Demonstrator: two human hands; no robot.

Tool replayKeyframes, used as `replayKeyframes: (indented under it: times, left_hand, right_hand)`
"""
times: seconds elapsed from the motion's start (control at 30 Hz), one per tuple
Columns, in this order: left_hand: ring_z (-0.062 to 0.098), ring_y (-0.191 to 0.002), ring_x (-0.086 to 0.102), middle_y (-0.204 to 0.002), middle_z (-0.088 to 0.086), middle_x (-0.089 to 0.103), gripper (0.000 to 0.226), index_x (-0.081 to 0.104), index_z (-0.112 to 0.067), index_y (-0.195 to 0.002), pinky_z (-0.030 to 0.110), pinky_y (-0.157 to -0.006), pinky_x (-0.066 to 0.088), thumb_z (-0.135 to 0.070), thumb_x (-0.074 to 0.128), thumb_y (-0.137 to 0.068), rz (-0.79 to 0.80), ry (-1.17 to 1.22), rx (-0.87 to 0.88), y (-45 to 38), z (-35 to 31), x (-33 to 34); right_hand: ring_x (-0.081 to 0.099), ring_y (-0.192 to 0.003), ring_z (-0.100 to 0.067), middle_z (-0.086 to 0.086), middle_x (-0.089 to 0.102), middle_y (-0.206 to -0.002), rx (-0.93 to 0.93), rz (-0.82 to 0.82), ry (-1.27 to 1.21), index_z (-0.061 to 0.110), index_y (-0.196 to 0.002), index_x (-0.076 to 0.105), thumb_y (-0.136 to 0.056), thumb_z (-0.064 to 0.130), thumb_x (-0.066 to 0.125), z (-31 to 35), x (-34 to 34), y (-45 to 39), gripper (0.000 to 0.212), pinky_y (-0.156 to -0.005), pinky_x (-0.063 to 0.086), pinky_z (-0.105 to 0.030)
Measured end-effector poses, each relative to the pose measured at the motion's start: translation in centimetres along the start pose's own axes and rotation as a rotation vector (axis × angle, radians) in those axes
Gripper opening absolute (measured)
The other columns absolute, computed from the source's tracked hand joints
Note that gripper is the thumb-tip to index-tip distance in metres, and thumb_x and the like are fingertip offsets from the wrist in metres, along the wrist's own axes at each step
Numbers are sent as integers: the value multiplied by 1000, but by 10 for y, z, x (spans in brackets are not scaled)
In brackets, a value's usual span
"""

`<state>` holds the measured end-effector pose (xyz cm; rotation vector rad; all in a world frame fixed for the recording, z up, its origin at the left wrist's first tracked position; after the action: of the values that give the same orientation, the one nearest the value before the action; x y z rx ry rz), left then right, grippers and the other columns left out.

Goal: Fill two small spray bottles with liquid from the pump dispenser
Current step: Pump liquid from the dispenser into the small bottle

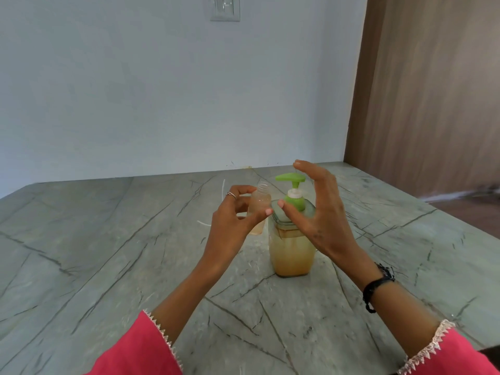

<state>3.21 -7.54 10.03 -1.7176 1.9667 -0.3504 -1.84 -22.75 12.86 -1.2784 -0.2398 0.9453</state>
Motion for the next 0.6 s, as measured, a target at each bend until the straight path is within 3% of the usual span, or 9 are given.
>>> replayKeyframes:
  times: [0.13,0.2,0.27,0.43,0.6]
  left_hand:
    - [5,-83,67,-90,-4,72,34,53,-28,-100,26,-80,51,-27,74,-73,-4,-28,-30,10,7,-13]
    - [8,-82,68,-87,-3,73,35,53,-27,-99,27,-79,52,-25,75,-72,1,-37,-58,15,11,-20]
    - [8,-81,68,-86,-4,72,36,53,-25,-99,26,-76,53,-25,76,-70,17,-65,-79,20,16,-27]
    - [5,-82,67,-89,-7,70,43,52,-23,-98,18,-73,52,-32,77,-64,94,-167,-111,32,29,-46]
    - [9,-87,63,-93,-8,64,39,47,-27,-94,16,-73,48,-24,77,-68,82,-258,-152,35,46,-67]
  right_hand:
    - [49,-112,-16,-9,58,-118,-177,-131,139,7,-107,62,-86,16,61,38,-10,4,24,-98,35,-13]
    - [54,-99,-18,-12,64,-103,-229,-135,177,5,-90,68,-85,6,58,53,-4,8,11,-86,44,-18]
    - [58,-83,-18,-9,65,-90,-264,-86,176,5,-82,68,-83,2,55,64,10,13,13,-70,51,-28]
    - [53,-61,-12,-1,58,-86,-98,137,117,11,-89,63,-88,16,44,66,56,23,19,-49,48,-29]
    - [54,-63,-13,0,56,-92,-9,291,148,14,-99,58,-89,11,47,64,95,38,14,-49,42,-22]
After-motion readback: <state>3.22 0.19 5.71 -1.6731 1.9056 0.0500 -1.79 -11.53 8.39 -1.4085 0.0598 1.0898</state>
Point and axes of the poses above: each hand's wrist, its own y-axis away from the middle knuckle, its own x-axis out of the palm, z = x × y, the point moved 9 cm from there along -y, towards the middle knuckle
